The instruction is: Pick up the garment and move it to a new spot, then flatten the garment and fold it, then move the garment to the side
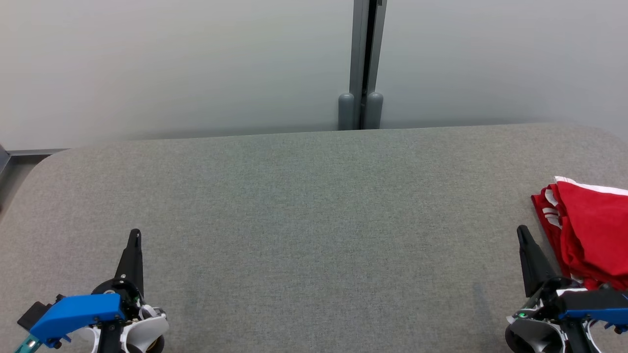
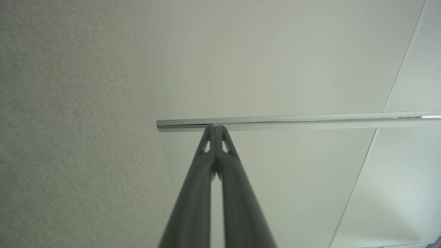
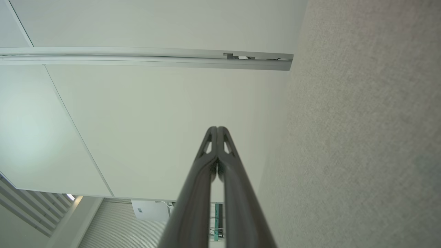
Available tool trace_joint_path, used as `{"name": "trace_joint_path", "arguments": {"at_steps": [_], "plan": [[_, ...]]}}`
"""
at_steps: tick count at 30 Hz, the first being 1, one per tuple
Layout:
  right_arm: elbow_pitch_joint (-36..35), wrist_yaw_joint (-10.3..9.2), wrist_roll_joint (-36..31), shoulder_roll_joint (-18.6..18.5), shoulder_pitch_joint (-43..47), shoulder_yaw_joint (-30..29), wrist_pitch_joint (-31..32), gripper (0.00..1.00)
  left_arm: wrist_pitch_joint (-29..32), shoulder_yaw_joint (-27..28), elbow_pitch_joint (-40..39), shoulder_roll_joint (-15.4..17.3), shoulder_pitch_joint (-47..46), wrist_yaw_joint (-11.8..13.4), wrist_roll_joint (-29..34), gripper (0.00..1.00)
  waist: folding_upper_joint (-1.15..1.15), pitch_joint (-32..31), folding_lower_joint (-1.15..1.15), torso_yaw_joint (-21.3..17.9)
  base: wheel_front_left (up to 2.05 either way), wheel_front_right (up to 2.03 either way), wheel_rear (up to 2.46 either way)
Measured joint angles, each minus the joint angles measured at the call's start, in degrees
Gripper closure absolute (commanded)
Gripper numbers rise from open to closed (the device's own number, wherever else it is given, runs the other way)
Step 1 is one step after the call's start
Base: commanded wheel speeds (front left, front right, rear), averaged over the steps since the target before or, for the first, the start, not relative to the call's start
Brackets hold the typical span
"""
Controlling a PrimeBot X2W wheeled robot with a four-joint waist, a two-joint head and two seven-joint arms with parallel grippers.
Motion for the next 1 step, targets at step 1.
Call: {"name": "trace_joint_path", "arguments": {"at_steps": [1], "plan": [[0.0, 0.0, 0.4, 0.0, 0.0, 0.0, 0.1, 1.0, 0.1, 0.0, 0.0, 0.0, 0.0, 0.0, -0.3, 1.0, 0.0, 0.0, 0.0, 0.0, 0.0, 0.0, 0.0]]}}
